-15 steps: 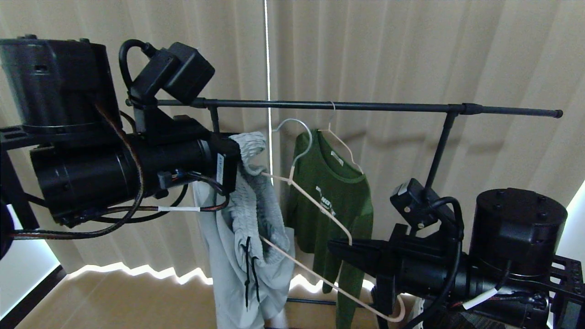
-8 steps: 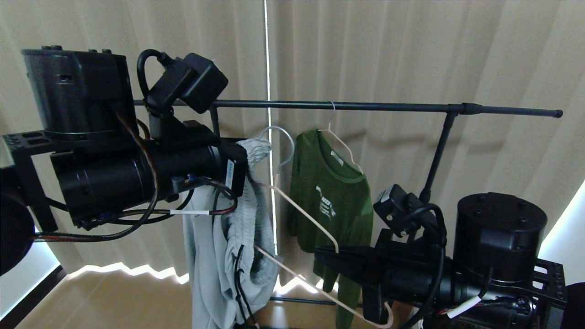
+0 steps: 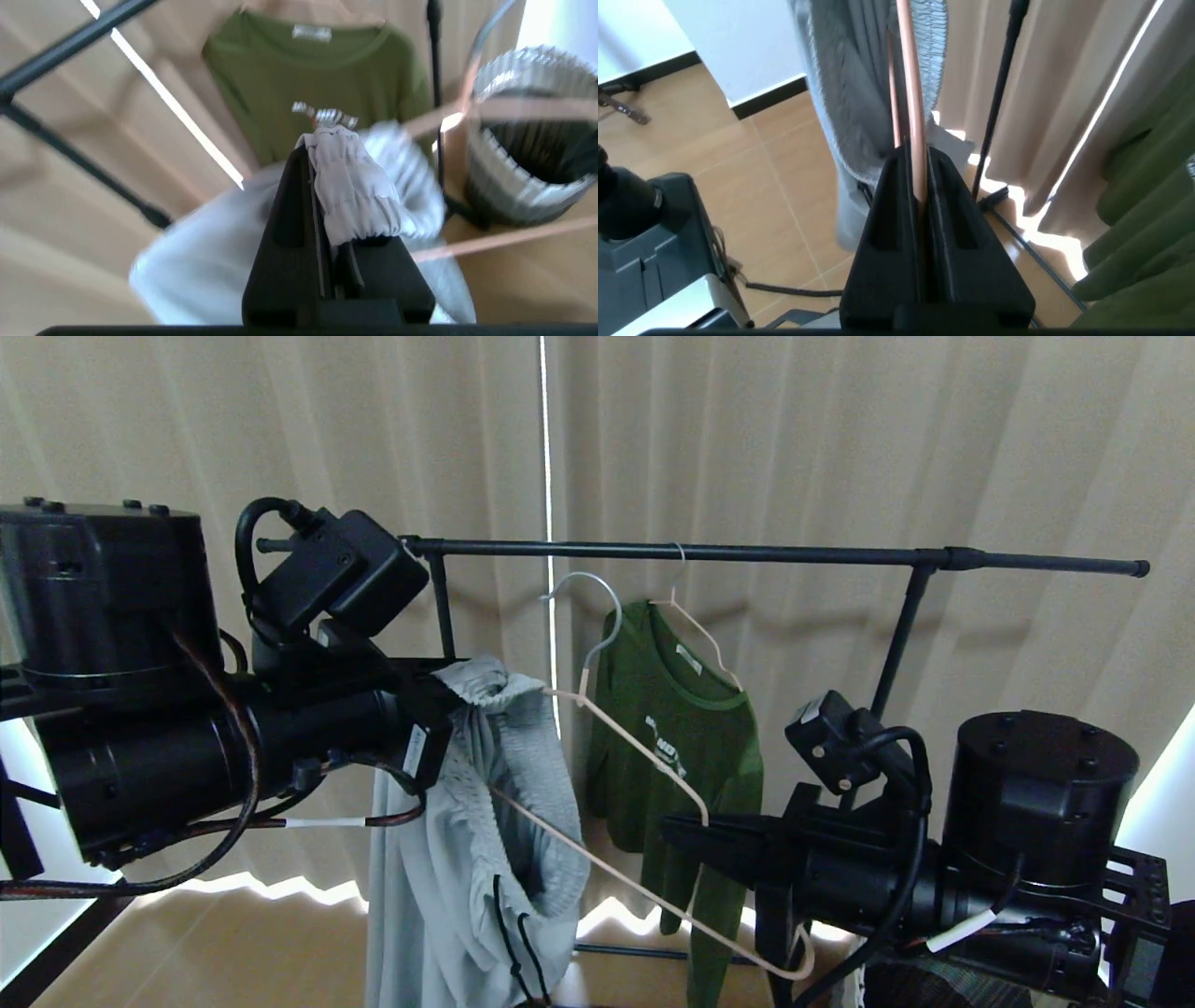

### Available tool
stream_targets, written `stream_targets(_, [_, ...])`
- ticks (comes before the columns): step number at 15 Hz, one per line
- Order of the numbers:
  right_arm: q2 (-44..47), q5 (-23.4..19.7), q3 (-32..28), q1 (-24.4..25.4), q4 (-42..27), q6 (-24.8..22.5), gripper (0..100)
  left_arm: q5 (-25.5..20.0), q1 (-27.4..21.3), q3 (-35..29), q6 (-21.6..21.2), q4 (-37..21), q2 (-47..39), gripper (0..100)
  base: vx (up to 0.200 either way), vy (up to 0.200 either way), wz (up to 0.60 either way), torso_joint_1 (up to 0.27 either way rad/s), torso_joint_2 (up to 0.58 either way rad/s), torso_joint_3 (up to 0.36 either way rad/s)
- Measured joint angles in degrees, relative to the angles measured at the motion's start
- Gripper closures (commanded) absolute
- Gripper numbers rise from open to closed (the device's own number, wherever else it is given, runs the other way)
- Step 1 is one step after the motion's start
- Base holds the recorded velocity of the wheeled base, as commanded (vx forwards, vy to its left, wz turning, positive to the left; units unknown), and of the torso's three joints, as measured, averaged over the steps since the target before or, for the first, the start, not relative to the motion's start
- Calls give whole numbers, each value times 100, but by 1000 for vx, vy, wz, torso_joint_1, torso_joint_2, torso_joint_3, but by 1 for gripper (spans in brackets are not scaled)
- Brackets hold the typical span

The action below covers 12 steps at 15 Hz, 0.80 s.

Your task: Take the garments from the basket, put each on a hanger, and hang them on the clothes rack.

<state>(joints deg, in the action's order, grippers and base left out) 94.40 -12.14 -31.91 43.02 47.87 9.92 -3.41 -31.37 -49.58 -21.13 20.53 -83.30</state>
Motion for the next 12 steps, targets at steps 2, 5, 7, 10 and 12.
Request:
stream_targets(2, [-48,0,5,-72,2,0,100,51,12,113,-13,-9,41,100,0,0,0,0,0,0])
stream_targets(5, [-149,-1,22,-101,5,0,100,62,23,165,-2,-12,59,100,0,0,0,0,0,0])
stream_targets(7, [-226,-11,48,-101,2,9,100,60,23,173,5,-15,59,100,0,0,0,0,0,0])
stream_targets(10, [-319,-11,63,-94,0,17,100,55,-2,293,-5,-6,69,0,0,0,0,0,0,0])
stream_targets(12, [-375,-17,63,-96,2,23,100,55,-9,410,-13,-6,78,0,0,0,0,0,0,0])
